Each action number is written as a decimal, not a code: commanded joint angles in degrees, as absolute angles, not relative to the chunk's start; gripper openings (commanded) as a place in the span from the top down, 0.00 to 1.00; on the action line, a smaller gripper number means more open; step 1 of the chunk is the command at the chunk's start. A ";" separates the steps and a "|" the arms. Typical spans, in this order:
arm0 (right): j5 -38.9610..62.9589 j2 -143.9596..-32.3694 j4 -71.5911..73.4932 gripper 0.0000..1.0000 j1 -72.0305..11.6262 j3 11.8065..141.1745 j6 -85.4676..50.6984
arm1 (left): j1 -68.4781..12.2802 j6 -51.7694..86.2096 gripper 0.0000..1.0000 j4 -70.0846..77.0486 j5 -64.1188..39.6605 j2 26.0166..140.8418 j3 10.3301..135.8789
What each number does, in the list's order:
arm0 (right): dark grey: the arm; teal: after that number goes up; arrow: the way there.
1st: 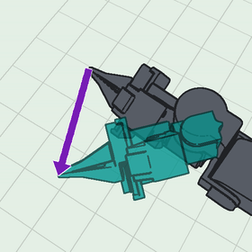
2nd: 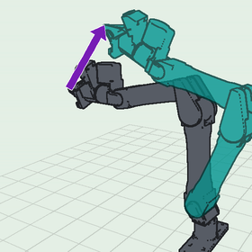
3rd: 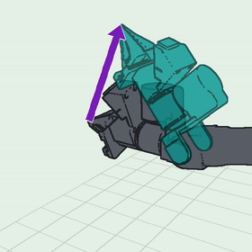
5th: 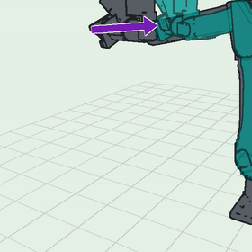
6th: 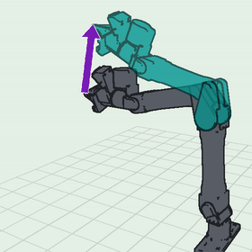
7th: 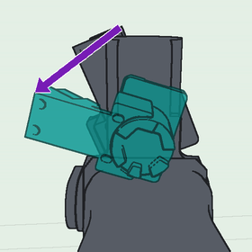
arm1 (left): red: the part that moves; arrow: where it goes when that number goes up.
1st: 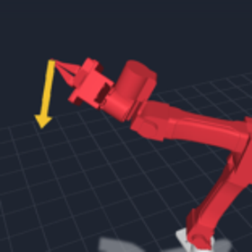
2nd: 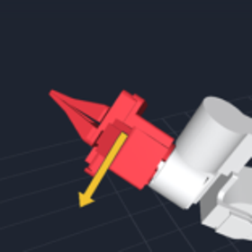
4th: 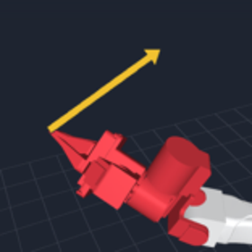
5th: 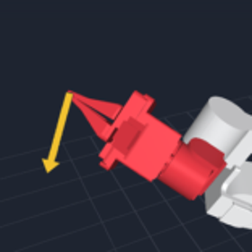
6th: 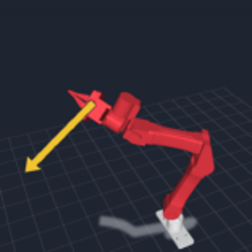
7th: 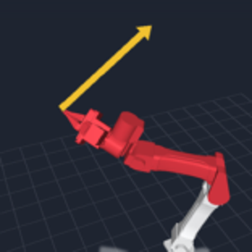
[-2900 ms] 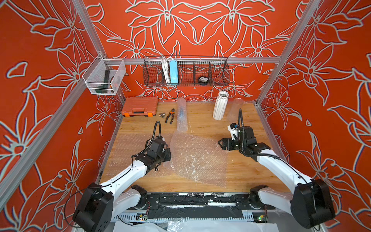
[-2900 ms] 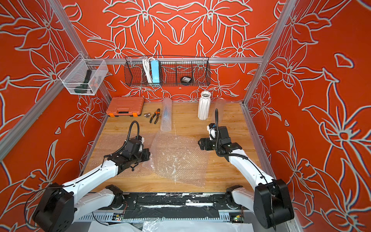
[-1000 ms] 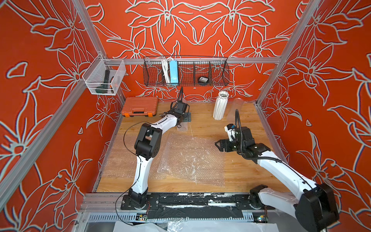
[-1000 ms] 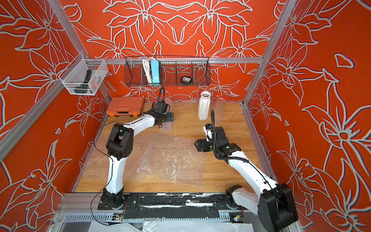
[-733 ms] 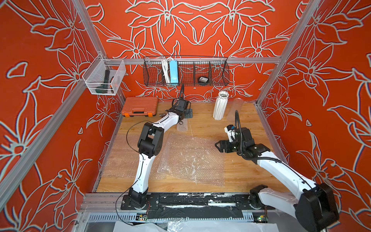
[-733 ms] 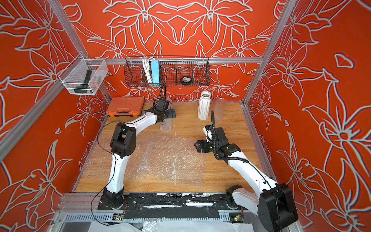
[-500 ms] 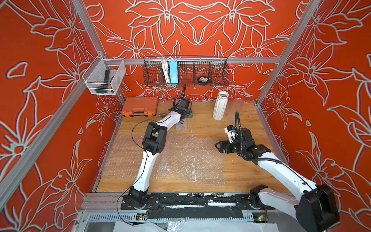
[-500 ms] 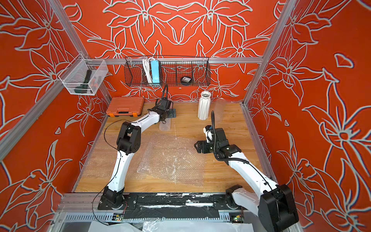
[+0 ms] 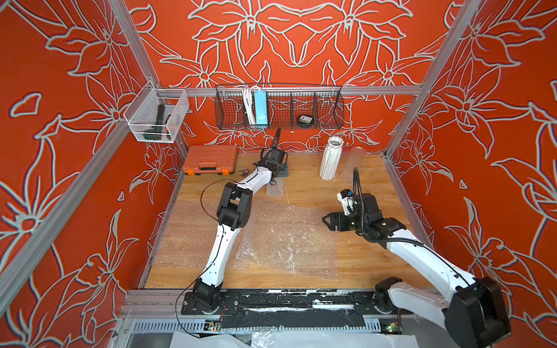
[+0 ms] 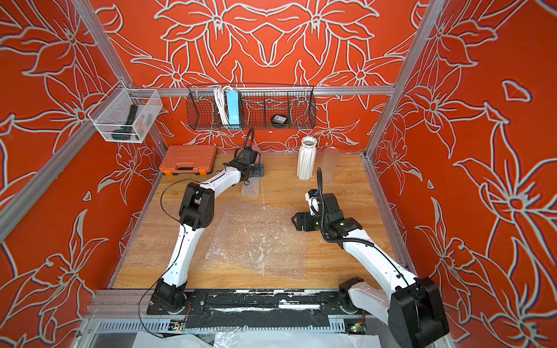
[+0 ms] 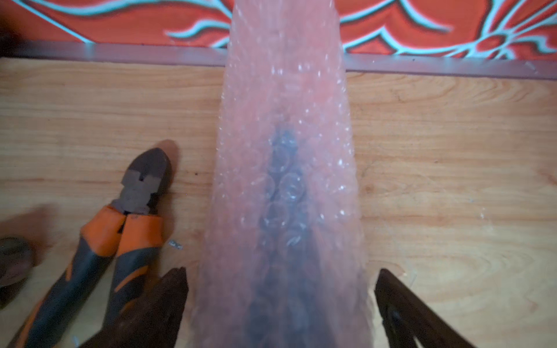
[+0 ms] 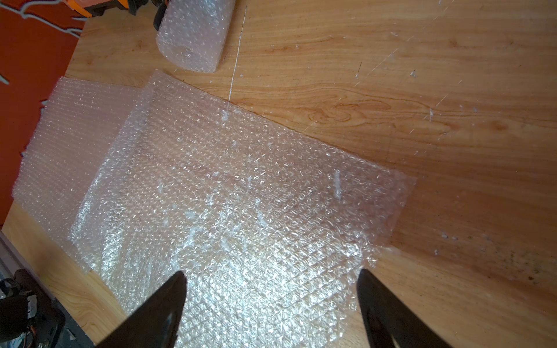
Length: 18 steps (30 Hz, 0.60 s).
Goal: Unwrap the vase from the bubble wrap
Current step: Pick up the bubble wrap from the center of the board.
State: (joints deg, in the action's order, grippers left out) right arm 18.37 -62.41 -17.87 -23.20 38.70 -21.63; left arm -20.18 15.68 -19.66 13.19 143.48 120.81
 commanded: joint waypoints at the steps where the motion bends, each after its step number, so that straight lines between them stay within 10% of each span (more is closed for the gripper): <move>1: 19.16 -62.36 -17.36 0.11 -23.64 37.88 -22.15 | -19.69 14.76 0.09 -22.99 11.96 145.84 122.83; 18: 19.42 -61.67 -17.62 0.11 -23.71 37.21 -22.50 | -19.78 13.72 0.37 -16.71 9.79 136.15 111.44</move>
State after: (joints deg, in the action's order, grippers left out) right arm 19.14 -62.41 -17.58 -23.31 38.30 -21.82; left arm -19.86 14.76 -18.28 10.68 141.21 114.69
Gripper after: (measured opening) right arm 0.887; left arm 0.637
